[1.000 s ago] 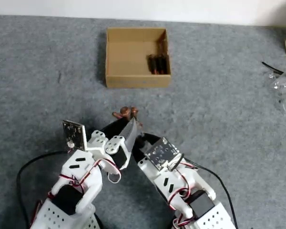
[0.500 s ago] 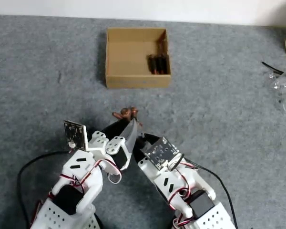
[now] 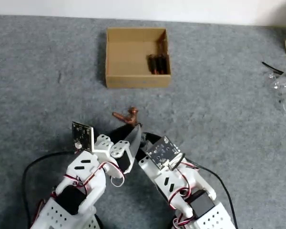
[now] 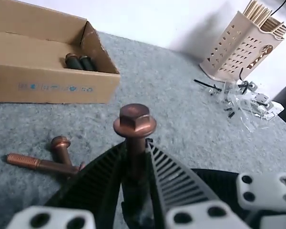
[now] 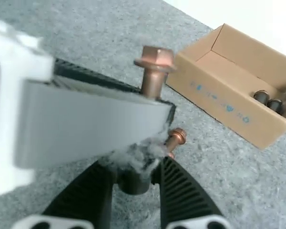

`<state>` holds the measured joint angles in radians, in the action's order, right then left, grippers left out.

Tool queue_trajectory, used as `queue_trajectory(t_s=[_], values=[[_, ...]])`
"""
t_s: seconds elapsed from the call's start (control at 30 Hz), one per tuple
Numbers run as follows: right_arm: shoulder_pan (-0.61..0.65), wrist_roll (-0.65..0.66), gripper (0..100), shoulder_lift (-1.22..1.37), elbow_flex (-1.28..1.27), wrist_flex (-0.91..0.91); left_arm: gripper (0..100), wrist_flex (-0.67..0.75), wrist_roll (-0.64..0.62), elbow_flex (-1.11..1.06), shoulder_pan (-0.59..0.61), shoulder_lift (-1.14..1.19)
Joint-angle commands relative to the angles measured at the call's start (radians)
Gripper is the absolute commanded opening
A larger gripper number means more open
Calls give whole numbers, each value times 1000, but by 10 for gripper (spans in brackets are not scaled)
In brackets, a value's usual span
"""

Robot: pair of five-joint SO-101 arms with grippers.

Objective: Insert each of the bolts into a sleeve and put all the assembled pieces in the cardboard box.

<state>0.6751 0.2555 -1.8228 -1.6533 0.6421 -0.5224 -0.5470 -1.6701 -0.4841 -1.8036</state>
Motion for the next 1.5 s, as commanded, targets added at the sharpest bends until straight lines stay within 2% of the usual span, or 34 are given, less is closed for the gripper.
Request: queue_trajectory(t_s=[0.0, 0.4, 0.47, 0.63, 0.7, 0.83, 1.13, 1.47], values=[[-24, 6, 5, -16, 16, -45, 5, 0, 8, -2, -2, -10], [-25, 6, 5, -16, 15, -45, 21, 2, 8, 5, 5, -10], [-25, 6, 5, -16, 15, -45, 72, 2, 2, 4, 16, -10], [-25, 6, 5, -16, 15, -44, 274, -3, 0, -2, 31, -10], [-25, 6, 5, -16, 15, -44, 308, -3, -2, -2, 31, -10], [-25, 9, 5, -16, -1, -44, 309, 0, -57, 7, 61, -10], [-25, 9, 5, -16, -2, -44, 309, 2, -216, 59, 277, -10], [-81, 6, 5, -16, -8, -87, 300, 20, -232, 58, 328, -10]])
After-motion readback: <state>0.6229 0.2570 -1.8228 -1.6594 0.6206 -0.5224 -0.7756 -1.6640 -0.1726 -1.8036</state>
